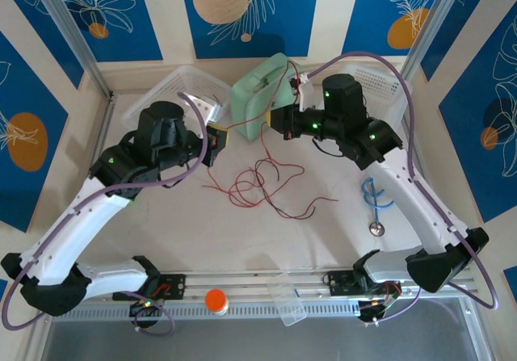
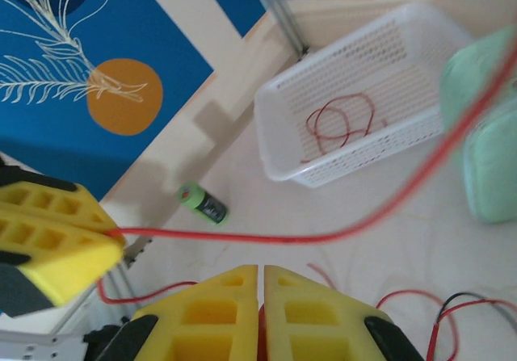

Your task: Untangle the cables

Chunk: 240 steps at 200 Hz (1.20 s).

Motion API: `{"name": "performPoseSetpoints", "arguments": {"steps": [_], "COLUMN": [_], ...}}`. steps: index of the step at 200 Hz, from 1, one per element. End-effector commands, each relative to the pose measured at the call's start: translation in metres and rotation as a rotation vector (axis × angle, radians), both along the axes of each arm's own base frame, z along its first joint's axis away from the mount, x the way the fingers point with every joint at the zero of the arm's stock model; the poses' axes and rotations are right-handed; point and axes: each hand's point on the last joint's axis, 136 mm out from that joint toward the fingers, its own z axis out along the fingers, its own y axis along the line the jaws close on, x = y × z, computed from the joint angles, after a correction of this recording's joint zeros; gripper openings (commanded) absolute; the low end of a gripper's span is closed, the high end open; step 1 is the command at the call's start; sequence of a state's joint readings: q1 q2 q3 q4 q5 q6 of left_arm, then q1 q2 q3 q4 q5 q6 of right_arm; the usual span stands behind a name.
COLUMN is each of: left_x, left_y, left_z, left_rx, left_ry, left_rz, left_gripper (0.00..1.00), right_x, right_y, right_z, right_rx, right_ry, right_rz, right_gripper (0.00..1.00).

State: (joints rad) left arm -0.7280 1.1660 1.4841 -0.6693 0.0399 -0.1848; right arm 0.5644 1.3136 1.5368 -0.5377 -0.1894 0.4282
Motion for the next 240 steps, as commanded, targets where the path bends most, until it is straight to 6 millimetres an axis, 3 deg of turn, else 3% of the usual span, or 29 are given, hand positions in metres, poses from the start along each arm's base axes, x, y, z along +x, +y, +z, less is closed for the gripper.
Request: {"name": "performPoseSetpoints", "arguments": {"steps": [1, 28, 66, 116, 142, 169, 197, 240], "left_x": [-0.006, 0.006, 0.038, 0.073, 0.087, 0.109, 0.142, 0.199], "left_y": [-0.015, -0.006, 0.037, 0.089, 0.11, 0.13, 0.144, 0.164], "left_z": [0.024, 0.014, 0.019, 0.082, 0.115, 0.133, 0.127, 0.085], "left_rx": [-0.115, -0.069, 0.039, 0.142, 0.158, 0.166, 0.207, 0.256], "left_ry": [-0.058, -0.057, -0.148, -0.466, -0.62, -0.751, -0.819, -0.805], "left_rz": [-0.077, 0.004, 0.285, 0.559, 0.662, 0.759, 0.84, 0.926], "left_gripper": [0.0, 0.0, 0.0, 0.0, 0.0, 0.0, 0.0, 0.0], "right_x": [-0.01, -0.007, 0.007, 0.054, 0.09, 0.128, 0.167, 0.221], "right_y": [0.012, 0.027, 0.06, 0.118, 0.146, 0.173, 0.195, 0.217], "right_z": [-0.009, -0.017, -0.014, -0.005, -0.008, -0.016, -0.028, -0.063], "right_rx": [0.061, 0.085, 0.071, 0.034, 0.008, -0.001, 0.011, 0.079], "right_ry": [0.119, 0.155, 0.132, -0.011, -0.07, -0.109, -0.153, -0.241], "right_rz": [0.061, 0.085, 0.104, 0.123, 0.113, 0.095, 0.049, -0.044], "right_gripper": [0.0, 0.0, 0.0, 0.0, 0.0, 0.0, 0.0, 0.0]}}
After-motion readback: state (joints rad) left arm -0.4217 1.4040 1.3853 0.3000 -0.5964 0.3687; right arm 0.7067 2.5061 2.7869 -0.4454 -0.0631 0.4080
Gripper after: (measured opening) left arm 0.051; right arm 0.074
